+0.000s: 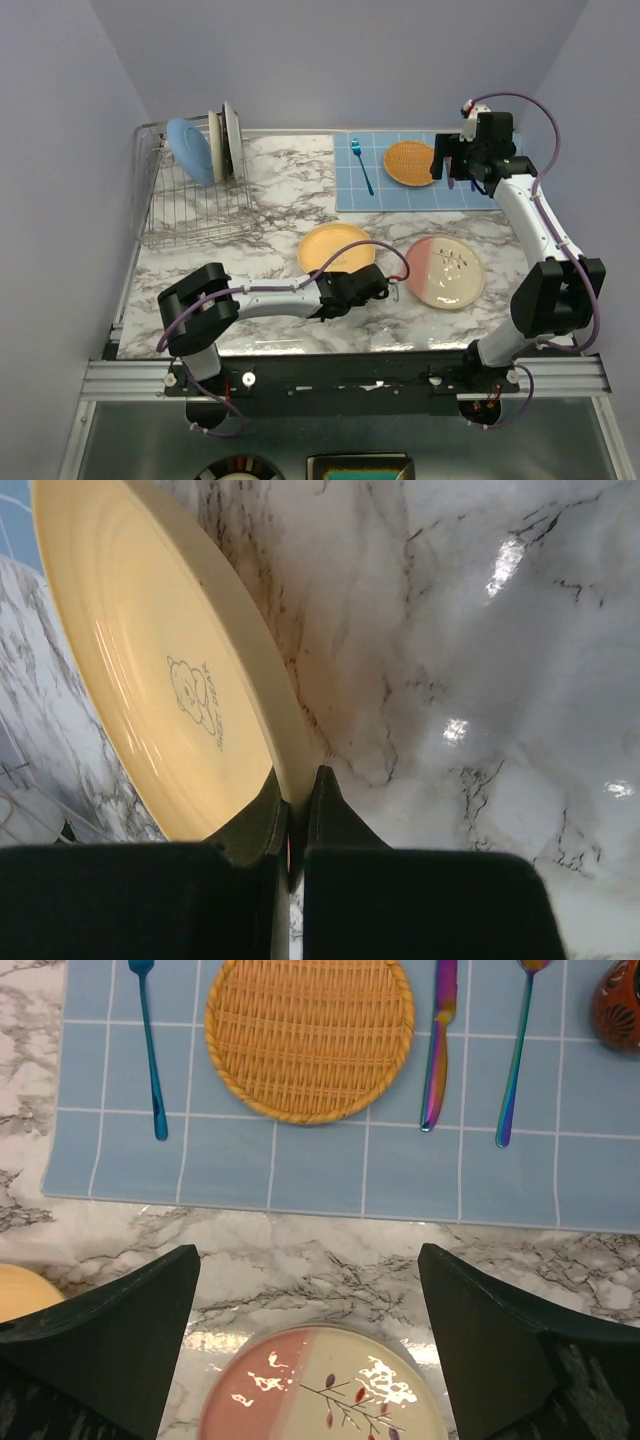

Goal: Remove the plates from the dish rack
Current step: Place the plate at the center of the board.

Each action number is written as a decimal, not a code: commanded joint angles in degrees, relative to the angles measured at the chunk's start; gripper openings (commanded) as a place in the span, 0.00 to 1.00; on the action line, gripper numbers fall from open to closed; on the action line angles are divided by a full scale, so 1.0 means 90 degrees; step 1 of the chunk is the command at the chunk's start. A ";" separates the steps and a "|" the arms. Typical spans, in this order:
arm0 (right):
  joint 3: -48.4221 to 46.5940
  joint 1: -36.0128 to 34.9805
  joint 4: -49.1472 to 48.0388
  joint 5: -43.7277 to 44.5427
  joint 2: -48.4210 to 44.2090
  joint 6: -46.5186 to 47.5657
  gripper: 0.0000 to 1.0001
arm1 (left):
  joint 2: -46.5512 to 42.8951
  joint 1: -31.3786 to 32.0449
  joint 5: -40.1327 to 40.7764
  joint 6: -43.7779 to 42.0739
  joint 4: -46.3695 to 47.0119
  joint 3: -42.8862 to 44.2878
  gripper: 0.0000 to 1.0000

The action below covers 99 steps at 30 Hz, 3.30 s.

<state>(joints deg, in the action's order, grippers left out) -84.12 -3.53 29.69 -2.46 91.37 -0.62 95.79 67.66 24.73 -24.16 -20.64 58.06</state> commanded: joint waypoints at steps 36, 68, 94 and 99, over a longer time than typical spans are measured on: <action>0.0235 0.0031 0.0011 -0.0459 0.0267 0.0011 0.99 | 0.0822 0.0959 -0.0736 0.0712 0.0370 -0.0416 0.00; 0.0235 0.0031 0.0021 -0.0518 0.0433 0.0011 0.99 | 0.0939 0.1369 -0.1332 0.0703 0.0097 -0.0319 0.39; 0.0303 0.0031 -0.0018 -0.0498 0.0423 0.0001 0.99 | -0.0553 0.1320 -0.0464 0.0224 0.0633 -0.0533 0.61; 0.0313 0.0021 -0.0018 -0.0430 0.0482 0.0001 0.99 | -0.0994 0.1184 -0.0346 0.0117 0.0731 -0.0573 0.62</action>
<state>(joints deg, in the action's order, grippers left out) -81.97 -3.53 29.65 -6.15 94.24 -0.60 91.29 79.20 19.18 -21.69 -16.19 53.43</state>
